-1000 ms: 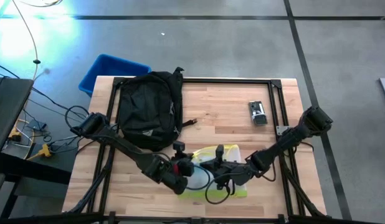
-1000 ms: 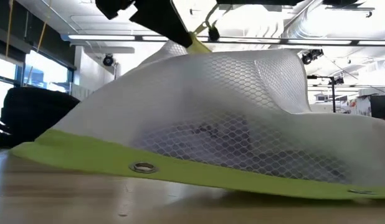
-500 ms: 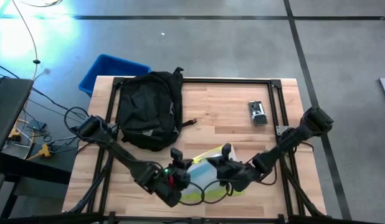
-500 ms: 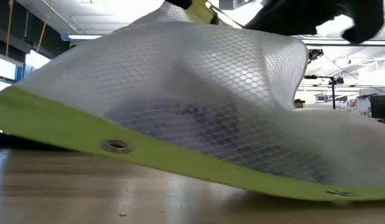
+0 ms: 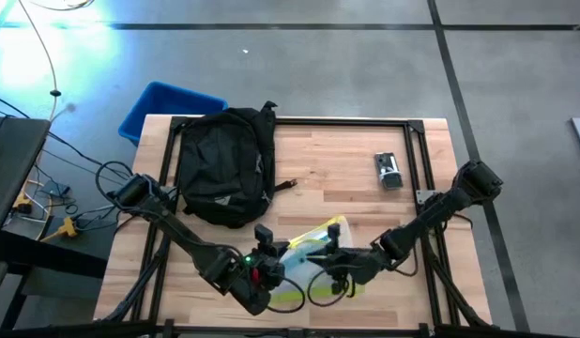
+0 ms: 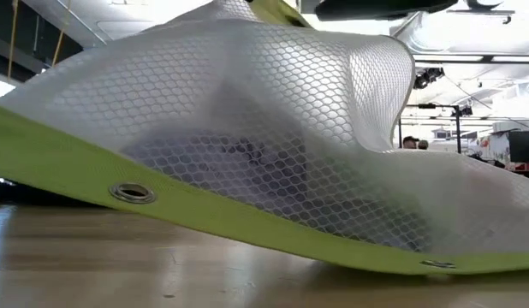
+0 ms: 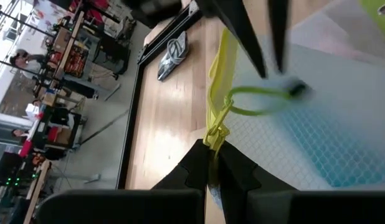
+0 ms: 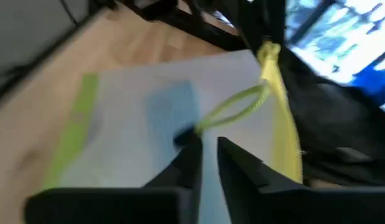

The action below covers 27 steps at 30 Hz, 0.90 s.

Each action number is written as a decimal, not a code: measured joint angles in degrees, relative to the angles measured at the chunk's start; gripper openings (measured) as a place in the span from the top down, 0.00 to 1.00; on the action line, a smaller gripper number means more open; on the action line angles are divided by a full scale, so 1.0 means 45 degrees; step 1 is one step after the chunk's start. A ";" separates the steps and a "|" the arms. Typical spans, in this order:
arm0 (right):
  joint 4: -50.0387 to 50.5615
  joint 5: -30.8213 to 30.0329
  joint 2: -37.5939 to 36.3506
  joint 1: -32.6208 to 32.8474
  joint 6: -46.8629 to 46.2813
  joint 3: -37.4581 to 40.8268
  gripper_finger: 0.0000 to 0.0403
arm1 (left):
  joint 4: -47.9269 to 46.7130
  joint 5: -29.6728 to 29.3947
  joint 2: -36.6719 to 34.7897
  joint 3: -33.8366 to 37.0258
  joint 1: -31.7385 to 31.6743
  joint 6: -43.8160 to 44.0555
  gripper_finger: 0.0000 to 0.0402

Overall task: Unpack backpack
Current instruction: Close the yellow zip bag

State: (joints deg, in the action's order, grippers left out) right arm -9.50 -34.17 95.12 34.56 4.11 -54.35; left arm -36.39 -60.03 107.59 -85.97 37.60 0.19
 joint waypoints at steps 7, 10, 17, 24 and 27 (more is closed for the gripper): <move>0.0408 0.1830 0.0012 -0.0919 -0.1524 0.0000 0.53 | 0.0030 0.0053 0.0000 0.0000 -0.0010 -0.0063 1.00; 0.0266 0.2869 0.0012 -0.1259 -0.2551 0.0000 0.40 | 0.0042 0.0068 0.0000 0.0000 -0.0010 -0.0065 1.00; -0.0283 0.3302 0.0088 -0.1429 -0.3378 0.0000 0.34 | 0.0050 0.0072 -0.0010 0.0000 -0.0050 -0.0078 1.00; -0.1389 0.3021 0.0952 -0.1427 -0.3782 -0.0005 0.43 | 0.0050 0.0225 -0.0010 0.0010 -0.0189 -0.0005 1.00; -0.1399 0.2736 0.0955 -0.1434 -0.3759 -0.0005 0.49 | 0.0055 0.0223 -0.0019 0.0010 -0.0189 0.0034 1.00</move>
State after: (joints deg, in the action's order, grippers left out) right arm -15.79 -21.85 99.42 28.11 -12.81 -54.37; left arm -36.14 -59.02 107.50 -85.93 36.75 0.34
